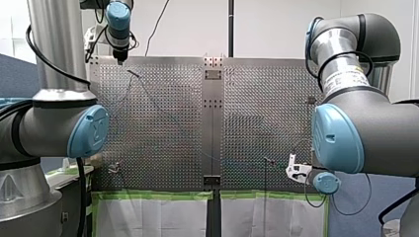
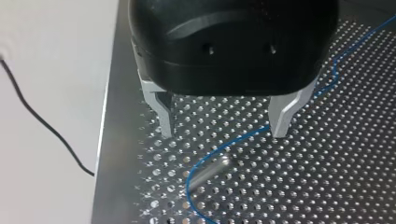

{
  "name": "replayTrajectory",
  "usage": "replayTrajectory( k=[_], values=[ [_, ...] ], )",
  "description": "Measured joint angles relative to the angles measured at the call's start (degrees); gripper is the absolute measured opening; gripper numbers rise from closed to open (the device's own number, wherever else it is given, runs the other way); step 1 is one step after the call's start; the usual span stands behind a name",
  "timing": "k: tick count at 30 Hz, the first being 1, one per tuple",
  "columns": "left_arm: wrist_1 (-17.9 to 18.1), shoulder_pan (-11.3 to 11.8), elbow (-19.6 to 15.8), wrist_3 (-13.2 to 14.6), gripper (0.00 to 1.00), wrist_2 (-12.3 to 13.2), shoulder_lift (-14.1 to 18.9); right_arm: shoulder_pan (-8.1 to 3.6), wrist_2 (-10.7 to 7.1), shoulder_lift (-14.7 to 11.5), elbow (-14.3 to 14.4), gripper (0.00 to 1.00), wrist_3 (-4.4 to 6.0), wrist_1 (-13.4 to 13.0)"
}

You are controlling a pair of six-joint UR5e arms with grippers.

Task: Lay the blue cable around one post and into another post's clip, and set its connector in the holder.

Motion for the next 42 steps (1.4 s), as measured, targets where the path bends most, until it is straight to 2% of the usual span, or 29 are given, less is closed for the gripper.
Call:
replayTrajectory(
  k=[8, 38, 42],
  values=[
    [0.93, 0.00, 0.19, -0.61, 0.99, 0.18, -0.01, 0.03, 0.00, 0.01, 0.01, 0.00, 0.01, 0.10],
    [0.71, -1.53, 0.21, -1.61, 0.99, -0.38, 0.23, 0.13, 0.28, -0.04, 0.02, 0.00, -0.07, 0.50],
    [0.85, -1.86, 0.11, -1.68, 0.99, -0.67, 0.35, 0.13, 0.92, -0.04, 0.03, 0.00, -0.08, 0.55]
  ],
)
